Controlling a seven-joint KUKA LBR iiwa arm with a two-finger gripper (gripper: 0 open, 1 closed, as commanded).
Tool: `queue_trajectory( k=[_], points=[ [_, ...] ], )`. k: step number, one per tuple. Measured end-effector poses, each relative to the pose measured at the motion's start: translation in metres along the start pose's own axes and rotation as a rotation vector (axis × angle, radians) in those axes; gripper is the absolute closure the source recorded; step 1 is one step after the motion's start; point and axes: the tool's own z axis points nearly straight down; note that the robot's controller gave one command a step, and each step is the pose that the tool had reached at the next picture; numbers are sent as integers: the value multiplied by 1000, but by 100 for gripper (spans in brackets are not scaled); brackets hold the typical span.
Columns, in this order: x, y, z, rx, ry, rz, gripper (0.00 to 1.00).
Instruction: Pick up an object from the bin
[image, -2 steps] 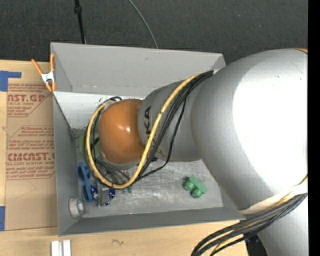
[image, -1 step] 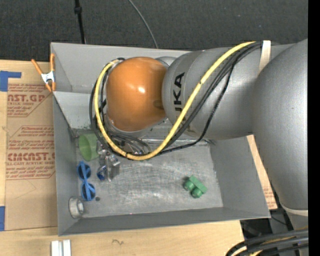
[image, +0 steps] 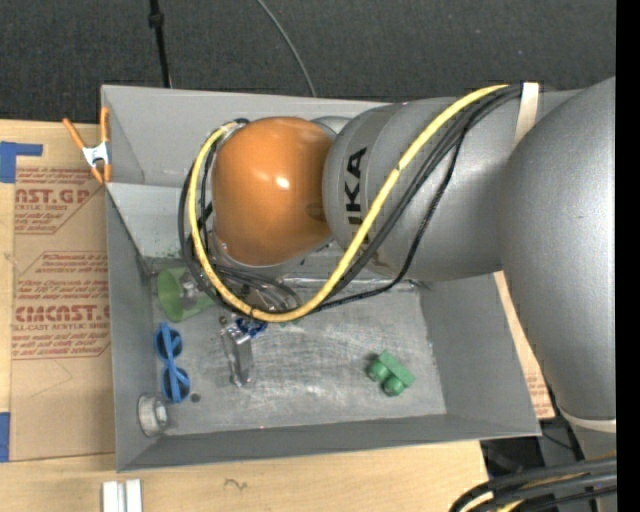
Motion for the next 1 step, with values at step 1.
queue_trajectory(
  k=[1],
  points=[
    [-14,15,116,-1,-6,-69,0]
  ],
)
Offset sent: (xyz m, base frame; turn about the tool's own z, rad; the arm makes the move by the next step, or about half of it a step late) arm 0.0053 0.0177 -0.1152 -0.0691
